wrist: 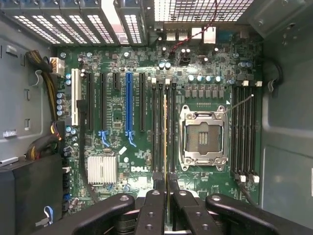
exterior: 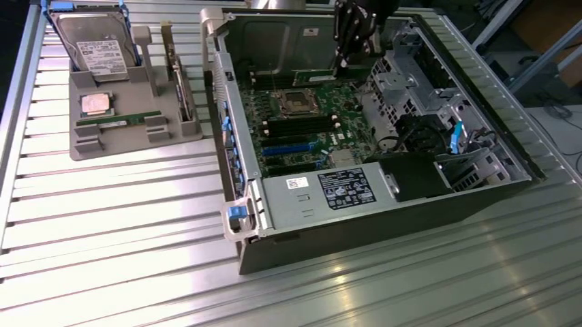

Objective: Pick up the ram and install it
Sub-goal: 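Insert the ram into the slot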

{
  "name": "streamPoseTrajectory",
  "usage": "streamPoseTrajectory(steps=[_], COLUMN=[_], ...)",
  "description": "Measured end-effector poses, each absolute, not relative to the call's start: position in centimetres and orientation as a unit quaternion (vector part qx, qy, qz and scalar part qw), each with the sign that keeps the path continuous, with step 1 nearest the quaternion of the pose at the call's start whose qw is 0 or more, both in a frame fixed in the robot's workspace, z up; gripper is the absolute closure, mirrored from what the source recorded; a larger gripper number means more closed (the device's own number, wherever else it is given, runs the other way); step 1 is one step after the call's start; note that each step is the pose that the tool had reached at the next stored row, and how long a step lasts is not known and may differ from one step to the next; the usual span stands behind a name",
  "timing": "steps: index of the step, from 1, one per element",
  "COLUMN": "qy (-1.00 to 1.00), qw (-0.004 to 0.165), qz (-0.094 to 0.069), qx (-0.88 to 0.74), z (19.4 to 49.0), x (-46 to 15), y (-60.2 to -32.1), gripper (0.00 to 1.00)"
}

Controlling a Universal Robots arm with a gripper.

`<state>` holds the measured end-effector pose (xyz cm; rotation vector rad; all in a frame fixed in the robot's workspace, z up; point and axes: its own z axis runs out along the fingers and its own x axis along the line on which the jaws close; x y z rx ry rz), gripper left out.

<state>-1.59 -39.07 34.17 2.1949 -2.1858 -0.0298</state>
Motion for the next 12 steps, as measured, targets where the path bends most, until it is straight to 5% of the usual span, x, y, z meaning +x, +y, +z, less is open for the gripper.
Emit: streamPoseTrajectory(steps=[12], qy=[-0.705], qw=[0.022], qz=[-0.010], qx=[0.708], z=[32.0], x=[-2.3], y=[-39.5], gripper=[0.87])
